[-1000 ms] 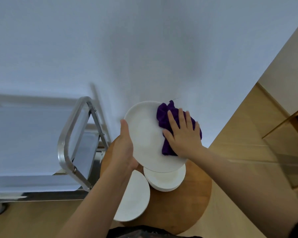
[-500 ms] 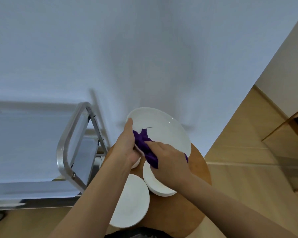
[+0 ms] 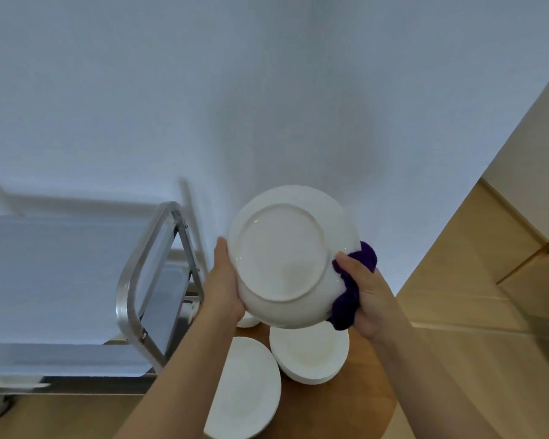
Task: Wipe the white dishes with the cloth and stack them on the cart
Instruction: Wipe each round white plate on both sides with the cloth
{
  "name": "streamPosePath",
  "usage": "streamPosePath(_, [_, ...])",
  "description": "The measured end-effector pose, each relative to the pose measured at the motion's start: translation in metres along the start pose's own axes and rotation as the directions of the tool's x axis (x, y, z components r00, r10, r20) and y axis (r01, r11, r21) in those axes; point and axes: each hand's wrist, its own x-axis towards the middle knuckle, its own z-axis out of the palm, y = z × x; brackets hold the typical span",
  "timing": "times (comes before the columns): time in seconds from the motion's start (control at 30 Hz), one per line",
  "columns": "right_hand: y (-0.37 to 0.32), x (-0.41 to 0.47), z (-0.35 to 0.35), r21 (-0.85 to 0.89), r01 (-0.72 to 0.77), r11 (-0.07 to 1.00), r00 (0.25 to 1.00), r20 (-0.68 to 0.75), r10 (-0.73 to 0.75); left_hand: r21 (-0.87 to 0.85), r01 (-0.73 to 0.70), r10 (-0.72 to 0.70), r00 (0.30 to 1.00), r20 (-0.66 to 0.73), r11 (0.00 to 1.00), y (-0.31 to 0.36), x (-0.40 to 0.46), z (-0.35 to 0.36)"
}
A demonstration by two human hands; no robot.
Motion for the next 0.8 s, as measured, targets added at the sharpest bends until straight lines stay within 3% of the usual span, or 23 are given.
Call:
streamPosePath(0.13, [-0.002,-0.003,-0.017,-0.325,-0.033,0.945,0.986,-0.167,-0.023,0.194,-0.184,0.193,0.981,-0.028,0.964,0.016,0.004,-0.009])
streamPosePath(0.2, [-0.008,0.000,-0.025,-0.405,0.016,0.914,0.943,-0.297,-0.148,0.406,-0.343,0.380,0.925,-0.010,0.847,0.034,0.006,-0.013])
streamPosePath(0.23, [-0.014,0.001,-0.026,-0.438,0.076,0.896,0.926,-0.303,-0.226,0.516,-0.429,0.479,0.877,0.040,0.742,0.043,0.006,-0.013])
streamPosePath(0.27, [-0.021,0.002,-0.023,-0.475,0.160,0.865,0.919,-0.248,-0.306,0.616,-0.502,0.564,0.818,0.112,0.606,0.050,0.005,-0.011])
streamPosePath(0.33, [-0.035,0.004,-0.008,-0.566,0.348,0.748,0.910,0.012,-0.414,0.758,-0.587,0.652,0.698,0.295,0.285,0.055,0.000,-0.002])
streamPosePath(0.4, [-0.041,0.009,0.015,-0.718,0.485,0.499,0.865,0.312,-0.392,0.782,-0.619,0.655,0.622,0.429,0.076,0.052,-0.012,0.011])
streamPosePath(0.47, [-0.041,0.016,0.035,-0.851,0.505,0.143,0.852,0.466,-0.238,0.755,-0.653,0.641,0.604,0.473,0.059,0.049,-0.020,0.020])
streamPosePath(0.53, [-0.045,0.020,0.048,-0.861,0.500,-0.094,0.861,0.506,-0.051,0.709,-0.694,0.621,0.612,0.490,0.124,0.049,-0.022,0.022])
streamPosePath(0.6, [-0.054,0.024,0.052,-0.842,0.520,-0.142,0.854,0.510,0.107,0.672,-0.723,0.619,0.605,0.501,0.162,0.050,-0.022,0.018])
streamPosePath(0.7, [-0.069,0.028,0.051,-0.824,0.557,-0.098,0.812,0.517,0.271,0.653,-0.748,0.614,0.572,0.544,0.118,0.056,-0.022,0.012])
streamPosePath(0.8, [-0.068,0.032,0.053,-0.801,0.596,-0.054,0.799,0.584,0.146,0.637,-0.763,0.574,0.572,0.585,0.111,0.060,-0.025,0.014])
